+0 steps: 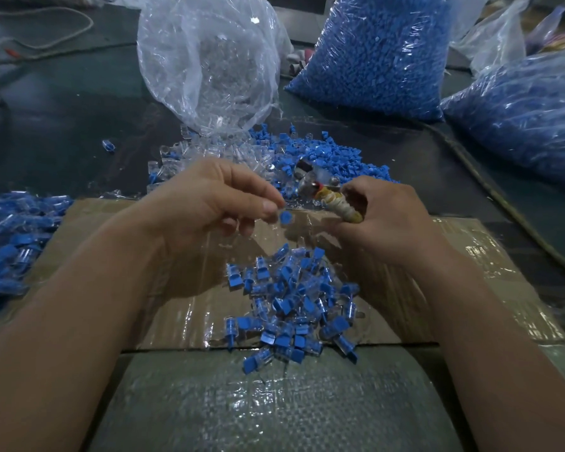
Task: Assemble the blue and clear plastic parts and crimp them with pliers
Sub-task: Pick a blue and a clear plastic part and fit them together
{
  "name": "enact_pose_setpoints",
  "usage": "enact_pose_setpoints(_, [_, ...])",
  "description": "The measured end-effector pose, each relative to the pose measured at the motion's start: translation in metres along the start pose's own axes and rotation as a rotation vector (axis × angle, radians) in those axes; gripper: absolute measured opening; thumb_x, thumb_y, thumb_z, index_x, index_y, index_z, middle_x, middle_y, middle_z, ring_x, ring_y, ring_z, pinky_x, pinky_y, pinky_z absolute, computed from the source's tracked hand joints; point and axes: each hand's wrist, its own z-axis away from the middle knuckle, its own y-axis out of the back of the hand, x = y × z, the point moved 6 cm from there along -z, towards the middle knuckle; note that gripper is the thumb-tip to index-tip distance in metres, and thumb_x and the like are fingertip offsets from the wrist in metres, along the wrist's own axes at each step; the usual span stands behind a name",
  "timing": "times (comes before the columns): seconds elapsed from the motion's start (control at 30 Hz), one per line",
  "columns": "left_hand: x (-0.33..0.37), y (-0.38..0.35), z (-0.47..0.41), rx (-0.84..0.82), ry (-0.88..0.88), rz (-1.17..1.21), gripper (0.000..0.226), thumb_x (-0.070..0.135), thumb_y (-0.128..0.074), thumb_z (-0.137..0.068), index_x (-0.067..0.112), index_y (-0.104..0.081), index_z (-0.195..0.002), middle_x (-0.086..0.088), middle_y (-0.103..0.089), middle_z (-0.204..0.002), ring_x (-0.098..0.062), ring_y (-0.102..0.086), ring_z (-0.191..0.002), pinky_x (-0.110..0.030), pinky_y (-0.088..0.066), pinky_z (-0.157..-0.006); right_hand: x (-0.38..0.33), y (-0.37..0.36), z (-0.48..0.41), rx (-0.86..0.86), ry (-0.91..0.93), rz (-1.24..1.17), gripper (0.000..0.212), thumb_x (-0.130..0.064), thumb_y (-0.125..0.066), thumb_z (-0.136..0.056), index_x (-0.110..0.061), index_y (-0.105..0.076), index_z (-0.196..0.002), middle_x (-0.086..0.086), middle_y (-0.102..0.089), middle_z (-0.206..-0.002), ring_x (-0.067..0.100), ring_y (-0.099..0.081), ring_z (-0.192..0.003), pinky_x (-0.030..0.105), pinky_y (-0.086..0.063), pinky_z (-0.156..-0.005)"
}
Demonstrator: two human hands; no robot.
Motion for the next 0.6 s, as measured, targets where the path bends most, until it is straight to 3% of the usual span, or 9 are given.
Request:
enact_pose_setpoints(0.17, [-0.007,-0.014,0.004,-0.277,0.052,-0.189,0.021,0.023,-0.084,-0.053,0.021,-0.072,-0.07,-0.005,-0.071,-0.069,-0.018,-0.053,-0.055,-0.02,-0.038,-0.046,0.0,-0.009,0.001,-0.115,-0.033,0.02,0.053,-0.054,-0.073,-0.064,-0.019,-0.059,-0.102,-0.007,-0.055,-0.087,0.014,-0.053,-0.082,0.031,-0.044,-0.07])
enact_pose_setpoints(0.27, [-0.007,-0.015,0.005,-0.321,0.044,-0.172,0.017,0.023,-0.082,-0.061,0.019,-0.073,-0.075,-0.007,-0.072,-0.076,-0.014,-0.053,-0.051,-0.018,-0.039,-0.043,-0.002,-0.011,0.001,-0.155,-0.047,0.02,0.057,-0.052,-0.075,-0.063,-0.02,-0.058,-0.108,-0.009,-0.054,-0.089,0.013,-0.053,-0.086,0.034,-0.047,-0.078])
enact_pose_setpoints(0.33, [-0.005,-0.005,0.001,-0.167,0.022,-0.089,0.016,0.021,-0.081,-0.06,0.018,-0.073,-0.073,-0.006,-0.071,-0.072,-0.008,-0.052,-0.044,-0.016,-0.039,-0.04,-0.003,-0.012,0.001,-0.179,-0.063,0.017,0.059,-0.048,-0.076,-0.063,-0.02,-0.057,-0.111,-0.012,-0.05,-0.086,0.012,-0.052,-0.087,0.032,-0.046,-0.079])
enact_pose_setpoints(0.43, [-0.006,0.022,-0.005,0.299,-0.02,0.025,0.002,0.013,-0.071,-0.068,0.015,-0.071,-0.067,-0.003,-0.069,-0.064,-0.004,-0.052,-0.04,-0.014,-0.04,-0.039,-0.002,-0.013,0.001,-0.214,-0.074,0.028,0.062,-0.046,-0.077,-0.063,-0.021,-0.055,-0.115,-0.013,-0.047,-0.088,0.01,-0.048,-0.088,0.029,-0.041,-0.077])
enact_pose_setpoints(0.47, [-0.009,0.033,-0.004,0.476,-0.04,0.012,0.01,0.008,-0.069,-0.073,0.016,-0.069,-0.067,-0.002,-0.068,-0.061,-0.003,-0.052,-0.041,-0.014,-0.04,-0.039,-0.002,-0.014,0.001,-0.226,-0.071,0.032,0.063,-0.045,-0.077,-0.063,-0.02,-0.054,-0.116,-0.012,-0.047,-0.091,0.01,-0.047,-0.088,0.028,-0.039,-0.076])
enact_pose_setpoints(0.53, [-0.011,0.051,0.001,0.755,-0.078,-0.161,0.02,0.003,-0.068,-0.077,0.021,-0.065,-0.069,0.001,-0.066,-0.063,-0.001,-0.056,-0.047,-0.013,-0.044,-0.047,-0.003,-0.015,0.002,-0.249,-0.059,0.04,0.064,-0.046,-0.076,-0.063,-0.02,-0.053,-0.117,-0.011,-0.047,-0.093,0.01,-0.046,-0.089,0.027,-0.036,-0.074])
enact_pose_setpoints(0.6, [-0.01,0.058,0.002,0.845,-0.094,-0.362,0.024,0.005,-0.069,-0.078,0.027,-0.063,-0.071,0.005,-0.065,-0.072,-0.004,-0.06,-0.063,-0.019,-0.048,-0.064,-0.004,-0.015,0.002,-0.268,-0.048,0.049,0.063,-0.047,-0.076,-0.063,-0.021,-0.052,-0.115,-0.01,-0.047,-0.093,0.01,-0.046,-0.089,0.026,-0.034,-0.073])
